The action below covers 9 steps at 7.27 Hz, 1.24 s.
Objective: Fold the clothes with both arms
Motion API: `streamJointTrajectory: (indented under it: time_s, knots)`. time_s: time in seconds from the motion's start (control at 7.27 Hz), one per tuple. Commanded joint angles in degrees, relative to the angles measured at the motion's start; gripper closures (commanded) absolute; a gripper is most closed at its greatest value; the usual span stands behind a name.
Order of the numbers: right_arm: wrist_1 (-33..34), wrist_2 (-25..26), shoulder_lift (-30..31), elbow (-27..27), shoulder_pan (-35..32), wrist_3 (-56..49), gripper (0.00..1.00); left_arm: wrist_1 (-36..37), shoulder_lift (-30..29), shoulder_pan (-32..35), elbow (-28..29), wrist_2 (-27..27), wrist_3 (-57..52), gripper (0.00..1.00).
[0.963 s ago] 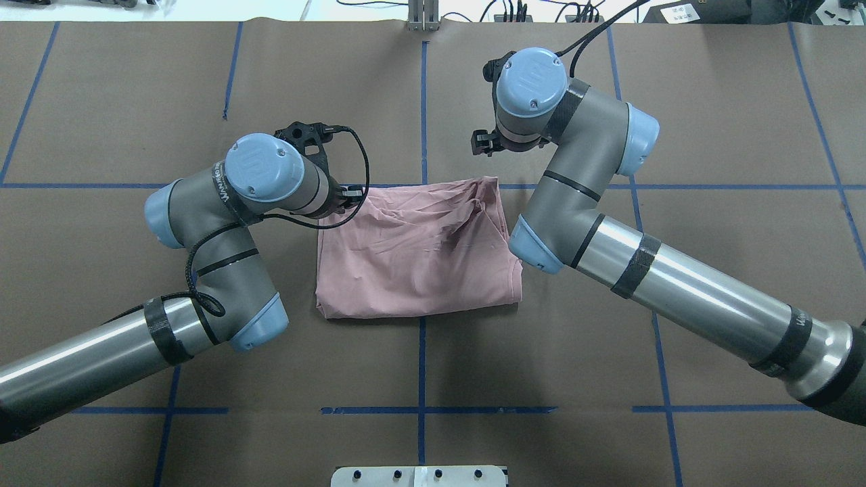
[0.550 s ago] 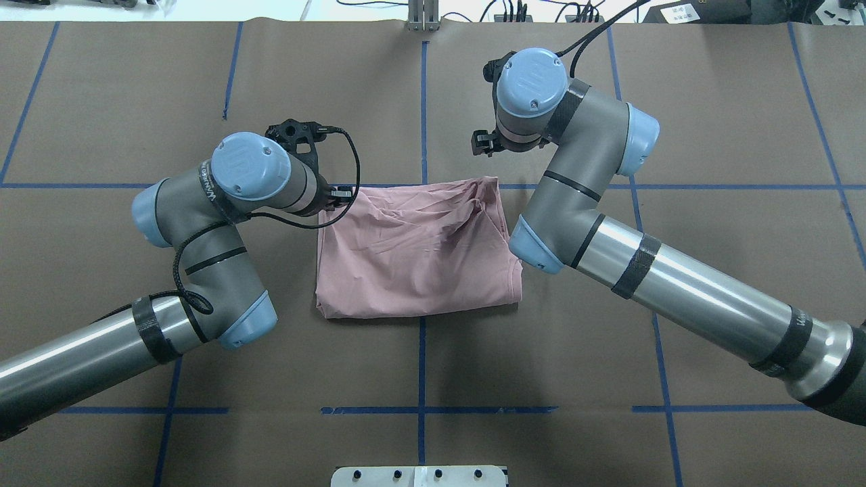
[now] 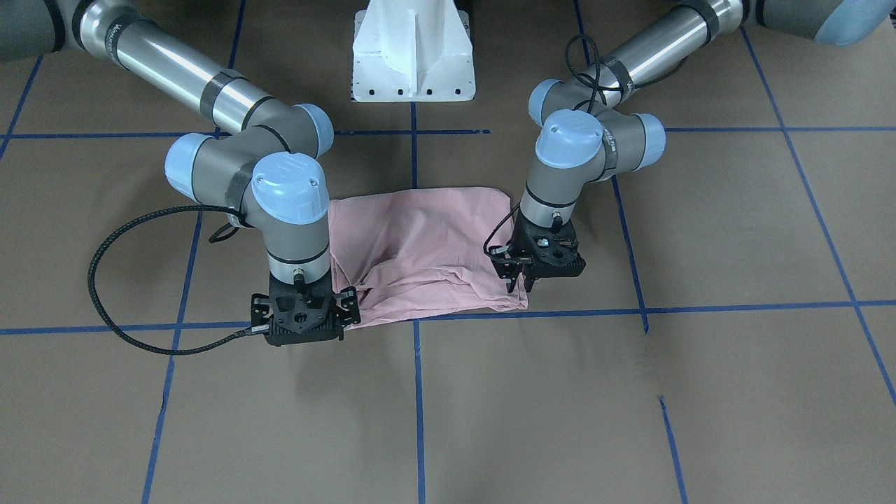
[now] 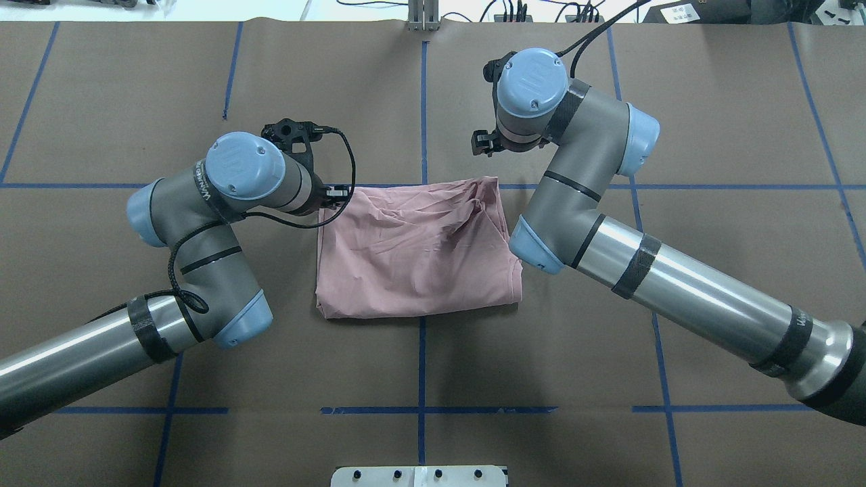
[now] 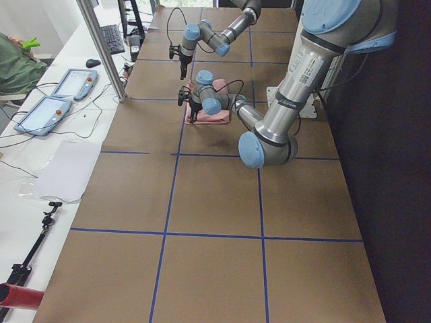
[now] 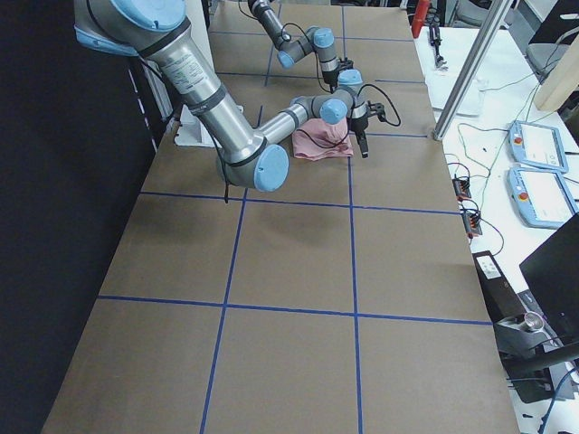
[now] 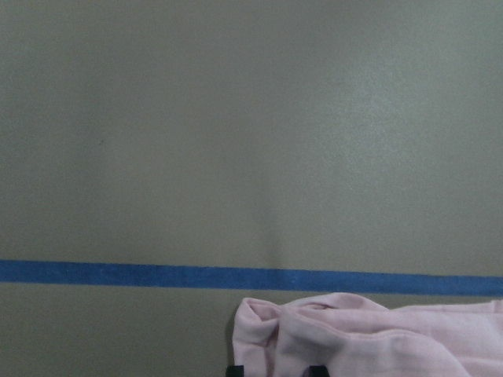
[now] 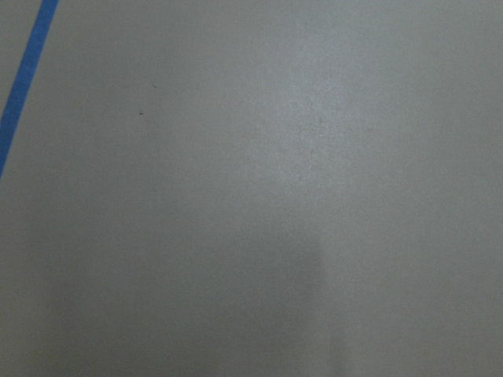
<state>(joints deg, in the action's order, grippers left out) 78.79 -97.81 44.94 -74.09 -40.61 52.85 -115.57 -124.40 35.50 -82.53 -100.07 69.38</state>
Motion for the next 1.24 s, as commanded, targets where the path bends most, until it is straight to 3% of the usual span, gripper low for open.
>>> streamJointTrajectory:
  time_s: [0.0, 0.55, 0.69, 1.1]
  knots:
    - [-0.04, 0.07, 0.06, 0.00, 0.00, -0.03, 0.00, -0.61, 0.04, -0.17, 0.00, -0.04, 0.14, 1.00]
    - [-0.04, 0.07, 0.06, 0.00, 0.00, 0.05, 0.00, -1.32, 1.00, 0.44, -0.09, -0.04, -0.73, 1.00]
    - [-0.04, 0.07, -0.03, 0.00, 0.00, 0.32, 0.00, -2.28, 1.35, 2.19, -0.09, -0.04, -5.08, 1.00]
    - [-0.04, 0.07, -0.38, -2.28, 3.41, 8.72, 0.00, -5.54, 4.08, 3.79, -0.09, -0.30, -7.76, 1.00]
